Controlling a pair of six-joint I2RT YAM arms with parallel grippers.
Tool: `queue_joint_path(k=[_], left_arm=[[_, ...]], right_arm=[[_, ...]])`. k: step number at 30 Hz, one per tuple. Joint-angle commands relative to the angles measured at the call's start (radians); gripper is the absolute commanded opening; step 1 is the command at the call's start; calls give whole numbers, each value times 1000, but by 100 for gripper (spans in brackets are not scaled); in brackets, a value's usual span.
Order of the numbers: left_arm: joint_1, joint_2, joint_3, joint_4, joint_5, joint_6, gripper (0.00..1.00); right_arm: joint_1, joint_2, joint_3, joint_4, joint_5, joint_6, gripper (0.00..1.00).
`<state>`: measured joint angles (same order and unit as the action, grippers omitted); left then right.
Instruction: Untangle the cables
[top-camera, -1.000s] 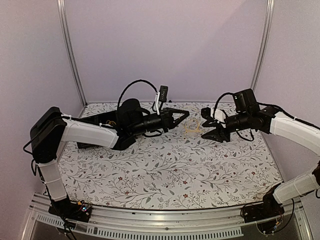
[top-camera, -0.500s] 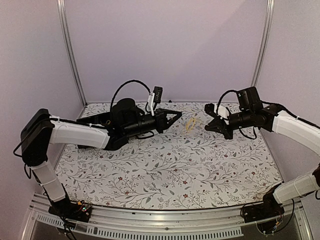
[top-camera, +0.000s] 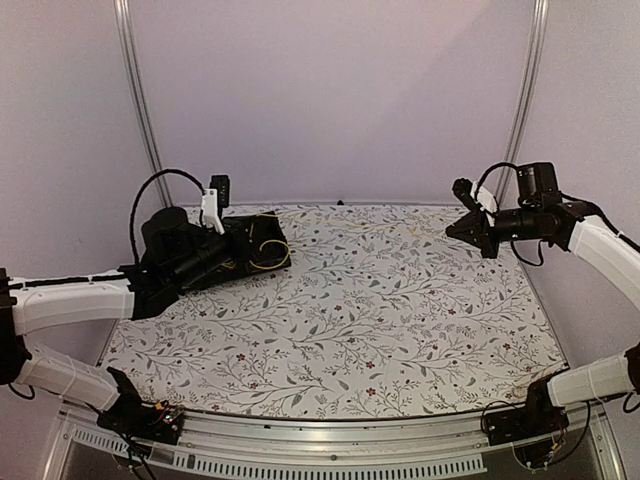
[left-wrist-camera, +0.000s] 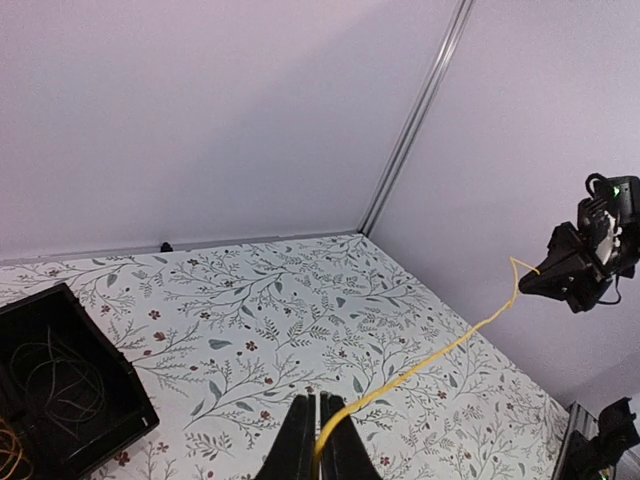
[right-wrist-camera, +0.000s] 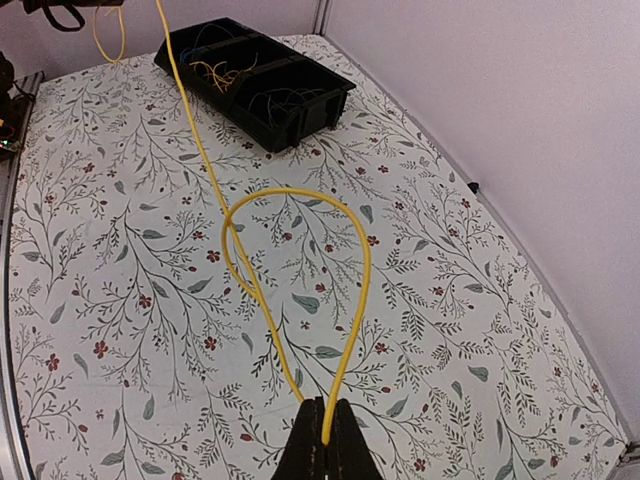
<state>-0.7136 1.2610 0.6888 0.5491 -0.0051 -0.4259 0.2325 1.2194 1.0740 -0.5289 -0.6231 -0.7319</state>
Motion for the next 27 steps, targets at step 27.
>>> queue_joint_path(k=[27], left_arm=[[111, -220, 21, -264, -57, 109, 0]], right_arm=[[144, 273, 262, 20, -195, 197, 0]])
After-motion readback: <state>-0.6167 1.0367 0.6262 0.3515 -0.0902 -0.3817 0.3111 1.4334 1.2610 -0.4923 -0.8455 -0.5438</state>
